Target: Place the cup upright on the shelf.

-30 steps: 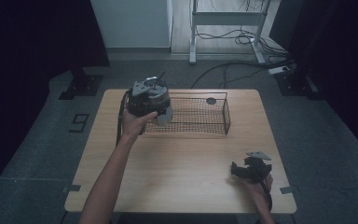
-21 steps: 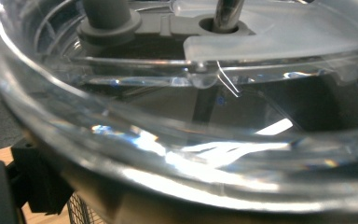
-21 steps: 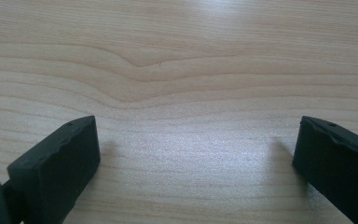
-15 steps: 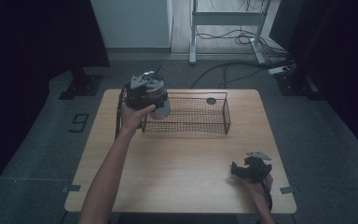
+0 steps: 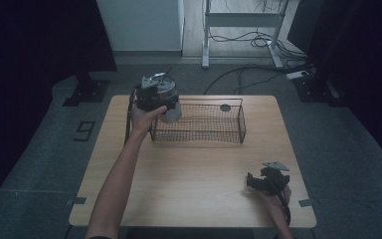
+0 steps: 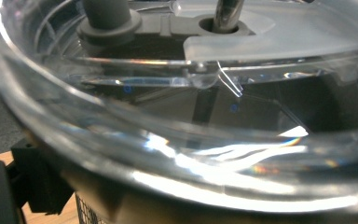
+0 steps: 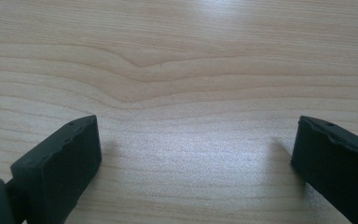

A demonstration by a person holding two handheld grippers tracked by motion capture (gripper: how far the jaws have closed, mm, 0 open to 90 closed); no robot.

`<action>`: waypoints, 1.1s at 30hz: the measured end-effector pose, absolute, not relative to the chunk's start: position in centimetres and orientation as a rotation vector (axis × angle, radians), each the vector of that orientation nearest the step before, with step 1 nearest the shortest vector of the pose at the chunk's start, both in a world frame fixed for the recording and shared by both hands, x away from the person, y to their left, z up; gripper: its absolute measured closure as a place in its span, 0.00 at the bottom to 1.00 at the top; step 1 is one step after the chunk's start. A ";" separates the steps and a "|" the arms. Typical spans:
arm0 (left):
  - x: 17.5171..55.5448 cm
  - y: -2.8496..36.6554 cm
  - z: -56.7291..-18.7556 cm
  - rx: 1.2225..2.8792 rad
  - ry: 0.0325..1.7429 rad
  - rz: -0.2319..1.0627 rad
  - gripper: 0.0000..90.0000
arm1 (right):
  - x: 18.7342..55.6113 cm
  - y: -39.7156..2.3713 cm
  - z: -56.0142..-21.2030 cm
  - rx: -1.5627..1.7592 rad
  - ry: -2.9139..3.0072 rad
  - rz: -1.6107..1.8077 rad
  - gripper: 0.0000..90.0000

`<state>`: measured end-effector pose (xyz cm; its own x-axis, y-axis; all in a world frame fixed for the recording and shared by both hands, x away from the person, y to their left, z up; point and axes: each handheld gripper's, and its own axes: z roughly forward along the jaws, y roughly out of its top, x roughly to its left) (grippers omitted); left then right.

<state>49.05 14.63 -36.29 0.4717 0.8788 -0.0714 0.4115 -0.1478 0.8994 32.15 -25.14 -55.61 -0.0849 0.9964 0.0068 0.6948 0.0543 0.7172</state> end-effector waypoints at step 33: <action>52.9 11.9 -43.6 1.838 1.216 0.602 0.05 | 32.0 -25.1 -55.6 1.676 1.835 0.791 0.04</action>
<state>52.88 11.86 -43.61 0.4167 0.9076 -0.0518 0.5094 -0.1859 0.8402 32.03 -25.14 -55.59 -0.0926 0.9957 0.0050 0.6873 0.0603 0.7238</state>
